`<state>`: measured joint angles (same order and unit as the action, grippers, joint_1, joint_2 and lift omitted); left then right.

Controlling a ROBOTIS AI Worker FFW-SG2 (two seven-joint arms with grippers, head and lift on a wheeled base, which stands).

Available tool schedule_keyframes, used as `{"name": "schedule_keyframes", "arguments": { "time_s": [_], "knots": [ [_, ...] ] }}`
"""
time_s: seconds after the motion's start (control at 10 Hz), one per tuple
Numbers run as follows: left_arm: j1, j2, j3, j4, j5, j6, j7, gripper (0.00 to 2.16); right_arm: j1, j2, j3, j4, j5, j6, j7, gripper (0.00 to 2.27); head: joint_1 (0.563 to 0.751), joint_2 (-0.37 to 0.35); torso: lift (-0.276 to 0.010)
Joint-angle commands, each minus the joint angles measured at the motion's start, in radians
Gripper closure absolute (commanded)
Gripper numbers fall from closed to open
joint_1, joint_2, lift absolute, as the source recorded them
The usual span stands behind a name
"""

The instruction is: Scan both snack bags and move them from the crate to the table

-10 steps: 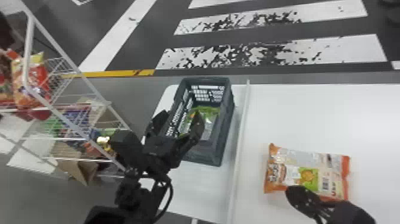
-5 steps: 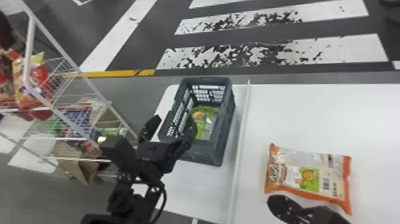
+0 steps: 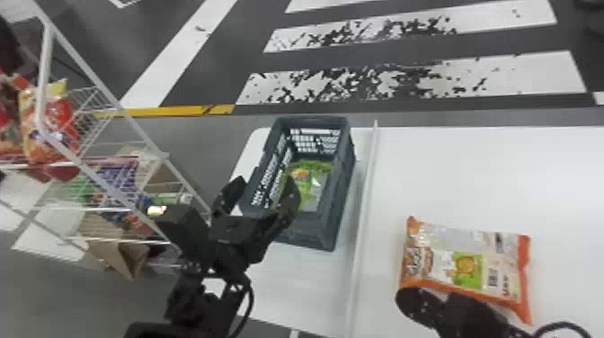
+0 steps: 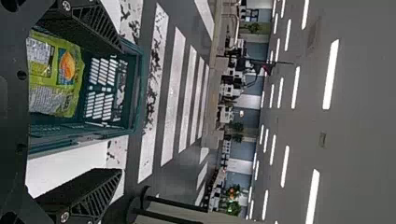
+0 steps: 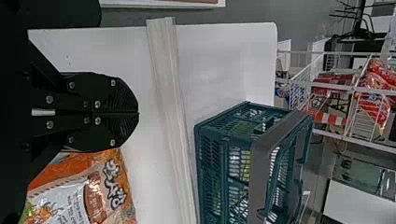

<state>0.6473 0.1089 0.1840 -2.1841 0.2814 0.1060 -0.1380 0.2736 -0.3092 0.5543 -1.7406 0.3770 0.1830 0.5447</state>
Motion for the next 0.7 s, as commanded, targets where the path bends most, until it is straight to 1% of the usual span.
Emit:
{"name": "schedule_keyframes", "arguments": {
  "time_s": [0.0,0.2,0.4,0.6],
  "knots": [
    [0.003,-0.009,0.0,0.003,-0.007,0.001,0.0,0.09,-0.048,0.006,0.012,0.052,-0.009,-0.009,0.0,2.26,0.695,0.35,-0.037],
    [0.009,-0.018,0.0,0.003,-0.016,0.004,0.001,0.09,-0.093,0.006,0.015,0.096,-0.021,-0.021,-0.005,2.26,0.695,0.35,-0.037],
    [0.017,-0.025,-0.001,0.0,-0.024,0.004,0.003,0.09,-0.119,0.006,0.007,0.127,-0.023,-0.036,-0.019,2.26,0.695,0.35,-0.037],
    [0.025,-0.026,-0.003,-0.008,-0.028,0.013,0.003,0.09,-0.146,0.006,-0.007,0.159,-0.027,-0.055,-0.031,2.26,0.695,0.35,-0.037]
  ]
}}
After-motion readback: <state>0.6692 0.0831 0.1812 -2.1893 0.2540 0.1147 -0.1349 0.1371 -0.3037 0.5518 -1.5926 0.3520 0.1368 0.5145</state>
